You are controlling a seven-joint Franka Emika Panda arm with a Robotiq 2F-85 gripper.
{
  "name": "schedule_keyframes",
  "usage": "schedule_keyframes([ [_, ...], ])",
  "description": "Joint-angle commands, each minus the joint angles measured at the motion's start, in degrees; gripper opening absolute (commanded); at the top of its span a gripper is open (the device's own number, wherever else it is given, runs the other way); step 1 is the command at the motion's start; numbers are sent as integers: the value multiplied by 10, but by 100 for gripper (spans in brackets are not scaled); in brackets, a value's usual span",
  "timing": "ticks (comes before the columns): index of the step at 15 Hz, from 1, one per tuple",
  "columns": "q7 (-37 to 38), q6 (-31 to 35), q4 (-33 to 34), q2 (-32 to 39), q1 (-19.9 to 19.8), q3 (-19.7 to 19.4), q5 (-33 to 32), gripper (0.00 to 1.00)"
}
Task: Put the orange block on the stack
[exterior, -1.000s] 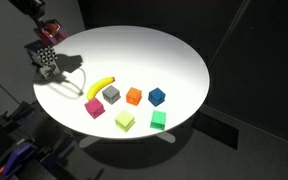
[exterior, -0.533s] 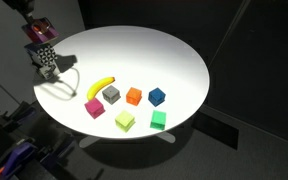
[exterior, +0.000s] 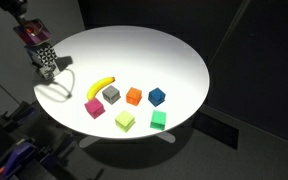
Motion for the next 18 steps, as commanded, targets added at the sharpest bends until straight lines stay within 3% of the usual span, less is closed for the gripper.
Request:
schedule_keyframes([
  [1, -41, -4, -9, -13, 7, 3, 36, 2],
  [16, -142, -1, -6, 18, 4, -1, 112, 3],
  [17, -144, -1, -6, 21, 3, -2, 113, 23],
  [18, -144, 0, -7, 23, 2, -2, 114, 29],
])
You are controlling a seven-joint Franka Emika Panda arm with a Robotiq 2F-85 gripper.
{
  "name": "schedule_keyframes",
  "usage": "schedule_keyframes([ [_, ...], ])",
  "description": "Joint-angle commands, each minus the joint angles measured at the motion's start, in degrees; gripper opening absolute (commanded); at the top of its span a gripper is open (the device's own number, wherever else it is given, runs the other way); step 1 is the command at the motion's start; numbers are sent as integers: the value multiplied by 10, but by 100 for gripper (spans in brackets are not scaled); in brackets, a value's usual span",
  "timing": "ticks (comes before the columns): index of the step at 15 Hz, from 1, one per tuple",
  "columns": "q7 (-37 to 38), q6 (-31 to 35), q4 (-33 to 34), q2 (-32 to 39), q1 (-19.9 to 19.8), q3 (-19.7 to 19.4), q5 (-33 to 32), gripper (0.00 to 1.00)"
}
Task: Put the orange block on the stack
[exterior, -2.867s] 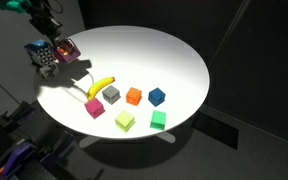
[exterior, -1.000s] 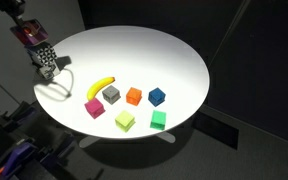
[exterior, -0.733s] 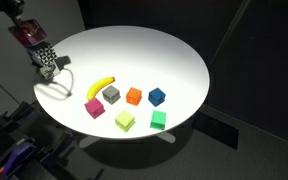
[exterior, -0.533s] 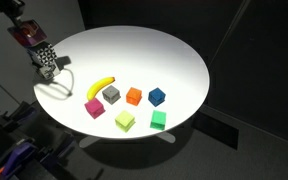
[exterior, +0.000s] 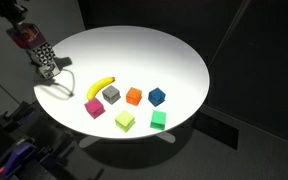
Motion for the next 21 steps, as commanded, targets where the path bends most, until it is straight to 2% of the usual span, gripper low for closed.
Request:
schedule_keyframes([
  [1, -26, 0, -2, 4, -7, -2, 19, 31],
  [5, -26, -3, -3, 4, -12, -4, 15, 63],
  [10, 18, -18, -5, -3, -14, -5, -22, 99],
  [17, 134, -54, -6, -26, -12, -4, -116, 100],
  [21, 181, -81, -7, -46, -14, -5, -123, 100],
])
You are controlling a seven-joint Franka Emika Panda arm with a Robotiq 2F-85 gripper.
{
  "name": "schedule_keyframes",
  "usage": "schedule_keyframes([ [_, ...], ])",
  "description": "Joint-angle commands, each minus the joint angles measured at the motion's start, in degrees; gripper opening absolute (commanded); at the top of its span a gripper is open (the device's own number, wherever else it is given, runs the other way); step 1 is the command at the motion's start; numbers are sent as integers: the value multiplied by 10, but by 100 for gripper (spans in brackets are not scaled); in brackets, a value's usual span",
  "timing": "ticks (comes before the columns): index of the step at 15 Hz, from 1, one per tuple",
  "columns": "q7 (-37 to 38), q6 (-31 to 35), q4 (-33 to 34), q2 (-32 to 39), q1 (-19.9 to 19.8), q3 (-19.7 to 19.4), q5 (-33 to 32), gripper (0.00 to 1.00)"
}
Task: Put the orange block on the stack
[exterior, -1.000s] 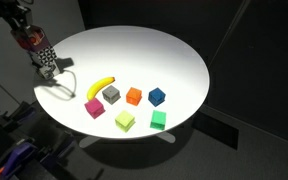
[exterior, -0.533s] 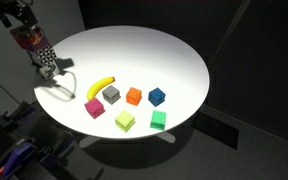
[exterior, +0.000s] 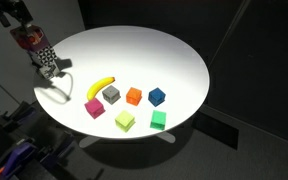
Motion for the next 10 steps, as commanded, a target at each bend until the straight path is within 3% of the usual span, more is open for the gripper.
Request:
schedule_keyframes([
  [1, 54, -32, -6, -35, -6, 0, -10, 100],
  [6, 126, -52, -15, -68, -23, -6, -19, 100],
  [10, 191, -77, -23, -99, -46, -6, -63, 100],
])
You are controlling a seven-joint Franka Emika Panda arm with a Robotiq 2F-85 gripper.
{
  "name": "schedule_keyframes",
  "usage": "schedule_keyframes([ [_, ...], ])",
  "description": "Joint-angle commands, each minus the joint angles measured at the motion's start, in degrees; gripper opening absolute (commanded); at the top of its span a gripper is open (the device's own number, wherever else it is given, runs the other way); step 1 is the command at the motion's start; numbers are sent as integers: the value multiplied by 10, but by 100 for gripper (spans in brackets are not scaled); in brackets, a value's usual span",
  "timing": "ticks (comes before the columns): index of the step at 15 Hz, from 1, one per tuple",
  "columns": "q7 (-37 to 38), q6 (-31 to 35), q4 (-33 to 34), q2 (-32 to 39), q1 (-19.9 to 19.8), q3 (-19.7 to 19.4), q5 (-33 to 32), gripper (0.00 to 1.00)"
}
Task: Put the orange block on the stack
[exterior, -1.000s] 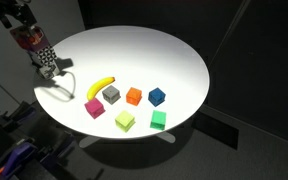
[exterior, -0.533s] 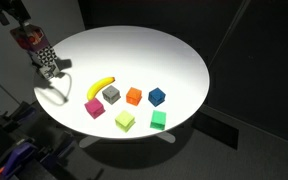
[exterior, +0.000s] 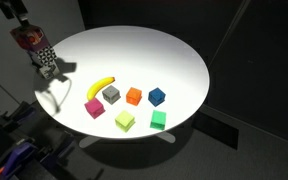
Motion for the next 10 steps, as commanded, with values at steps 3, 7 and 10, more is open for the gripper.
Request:
schedule_keyframes([
  [3, 84, -58, -15, -64, -28, 5, -73, 100],
  [7, 68, -112, -13, -94, -30, 4, -91, 100],
  [10, 29, -142, -12, -112, -24, -3, -76, 100],
])
